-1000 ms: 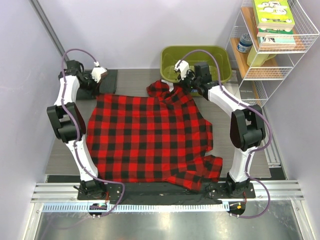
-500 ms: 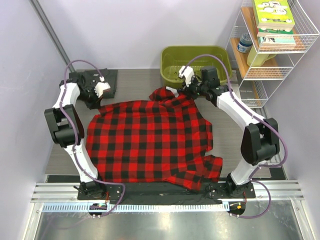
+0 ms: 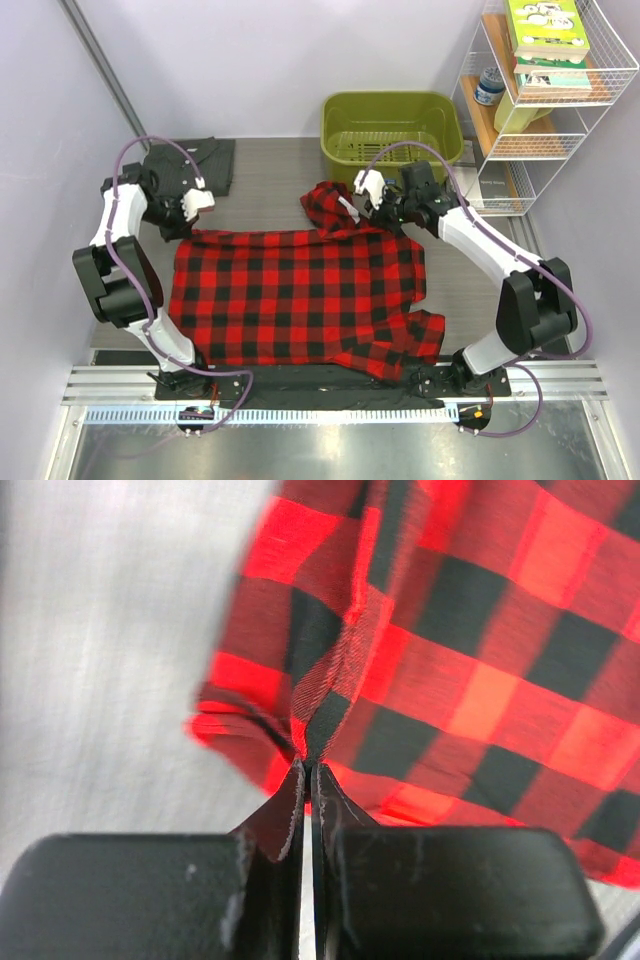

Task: Fold and stack the long sleeve shirts
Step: Fold the shirt

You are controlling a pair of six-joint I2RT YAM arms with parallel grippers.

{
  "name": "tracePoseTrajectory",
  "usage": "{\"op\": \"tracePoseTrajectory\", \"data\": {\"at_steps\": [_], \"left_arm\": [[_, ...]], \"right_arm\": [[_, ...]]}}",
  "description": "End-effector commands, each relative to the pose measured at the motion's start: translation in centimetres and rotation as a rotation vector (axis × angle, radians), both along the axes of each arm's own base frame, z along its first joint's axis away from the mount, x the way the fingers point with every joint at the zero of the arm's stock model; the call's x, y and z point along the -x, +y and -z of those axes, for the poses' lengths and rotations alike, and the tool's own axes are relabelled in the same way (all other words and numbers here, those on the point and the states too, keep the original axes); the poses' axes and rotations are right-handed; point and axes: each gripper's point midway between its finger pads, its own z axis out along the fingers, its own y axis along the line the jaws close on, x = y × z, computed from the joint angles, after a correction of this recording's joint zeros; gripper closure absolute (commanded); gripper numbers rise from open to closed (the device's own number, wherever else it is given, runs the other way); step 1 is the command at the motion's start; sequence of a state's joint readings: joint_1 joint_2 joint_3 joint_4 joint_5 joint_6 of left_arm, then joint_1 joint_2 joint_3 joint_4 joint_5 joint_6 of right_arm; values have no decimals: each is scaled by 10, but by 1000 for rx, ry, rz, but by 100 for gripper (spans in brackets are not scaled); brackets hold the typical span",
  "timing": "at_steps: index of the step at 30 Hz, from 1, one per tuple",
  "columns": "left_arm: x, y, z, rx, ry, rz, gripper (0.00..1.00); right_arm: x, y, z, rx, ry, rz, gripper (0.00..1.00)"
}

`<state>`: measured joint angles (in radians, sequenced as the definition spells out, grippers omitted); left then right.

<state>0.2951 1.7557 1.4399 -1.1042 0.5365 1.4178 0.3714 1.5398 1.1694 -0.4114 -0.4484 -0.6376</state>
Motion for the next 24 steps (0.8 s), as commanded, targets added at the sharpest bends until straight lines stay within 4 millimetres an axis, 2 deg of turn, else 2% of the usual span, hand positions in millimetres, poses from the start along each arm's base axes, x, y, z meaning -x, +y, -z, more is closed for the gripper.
{"op": "tracePoseTrajectory", "data": {"at_steps": [1,5,6,7,10,12,13,14,15,16,17,18,20,21,22,24], "left_arm": [[34,-2,7,-13,50,102,100],[66,-7,25,-30,96,170,100],[70,-4,27,-57,99,181,98],[71,-2,30,-74,92,182,94],[79,3,34,-93,121,170,77],[70,0,23,-65,112,122,67],[65,-2,18,-46,112,105,65],[57,-3,5,-29,102,84,61],[51,-6,-1,-3,94,62,58],[47,-11,-6,46,106,6,55],[36,-12,-11,61,103,-19,48],[25,-17,-11,53,93,-34,48],[18,-19,-1,31,156,-141,48],[5,-28,3,16,139,-156,48],[5,-31,8,7,170,-208,49],[-1,-42,22,-20,190,-221,51]], "right_arm": [[37,-3,9,59,-2,-111,99],[59,-8,28,111,6,-159,97],[64,-8,33,127,15,-168,91],[67,-10,36,141,26,-178,73],[76,-13,36,168,46,-206,45],[74,-16,30,173,60,-166,43],[65,-17,21,169,47,-133,43],[61,-20,18,166,57,-102,43],[56,-21,20,144,113,-50,43],[44,-18,6,115,106,-24,43],[39,-21,4,86,142,14,43],[30,-17,-4,48,164,52,43],[24,-13,5,31,221,73,43],[22,-7,3,9,229,65,44],[20,-5,12,0,271,85,45],[13,-1,16,-11,282,104,49]]}}
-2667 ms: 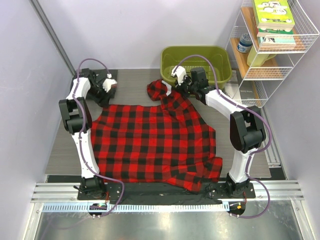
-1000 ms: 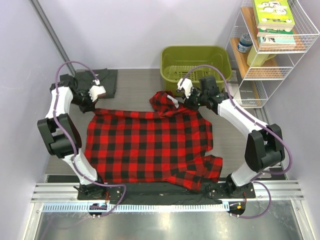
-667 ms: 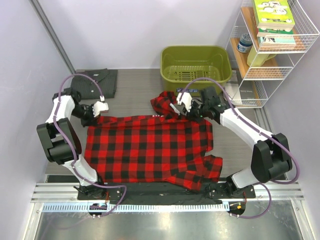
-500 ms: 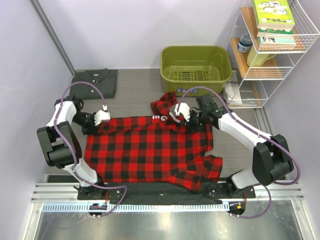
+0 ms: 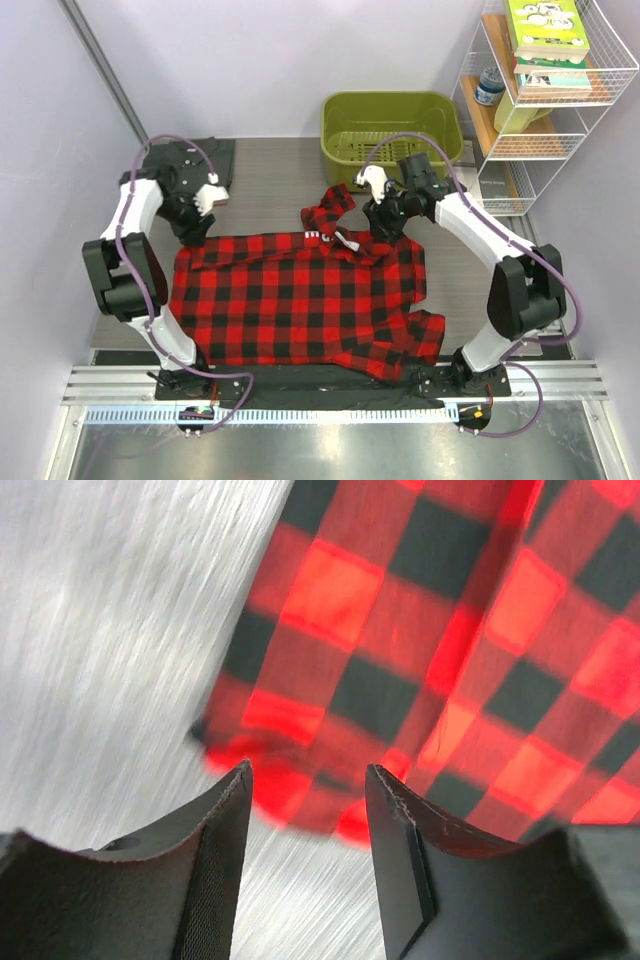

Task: Fold and stack the long sleeve shirts
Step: Fold the shirt

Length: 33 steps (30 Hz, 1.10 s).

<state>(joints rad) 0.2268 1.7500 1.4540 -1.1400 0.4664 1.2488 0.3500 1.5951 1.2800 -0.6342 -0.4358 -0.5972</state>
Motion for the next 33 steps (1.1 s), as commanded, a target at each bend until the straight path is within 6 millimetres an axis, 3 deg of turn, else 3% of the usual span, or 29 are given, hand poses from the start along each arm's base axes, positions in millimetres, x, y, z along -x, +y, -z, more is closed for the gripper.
{"op": "tracePoseTrajectory", "data": {"at_steps": [1,6,13,15,19,21,23,25,26,28,29,33], "left_arm": [[-14,-29,27,-5,88,-143,51],[-17,-45,57,-31,135,-208,52],[-21,-38,103,-131,215,-284,62],[-28,-37,110,-135,221,-323,63],[-64,-39,114,-114,212,-384,66],[-77,-41,104,-98,197,-393,66],[-78,-48,93,-54,196,-365,65],[-75,-59,81,1,174,-330,60],[-73,-63,65,30,136,-313,58],[-64,-75,52,96,111,-270,50],[-65,-78,35,114,59,-262,48],[-58,-83,11,157,-17,-271,40]], "right_arm": [[-3,13,19,-44,123,61,50],[1,-7,57,81,150,71,55],[1,-25,110,204,203,95,57],[-9,-30,125,237,178,108,57],[-40,-40,135,317,104,132,57],[-49,-39,124,313,65,116,55],[-43,-30,97,255,35,68,50],[-34,-21,57,179,-1,44,45],[-25,-7,42,101,-2,4,40],[-17,6,9,8,-34,16,29],[-12,16,4,-19,-37,9,26],[-25,55,-19,-150,-55,94,13]]}}
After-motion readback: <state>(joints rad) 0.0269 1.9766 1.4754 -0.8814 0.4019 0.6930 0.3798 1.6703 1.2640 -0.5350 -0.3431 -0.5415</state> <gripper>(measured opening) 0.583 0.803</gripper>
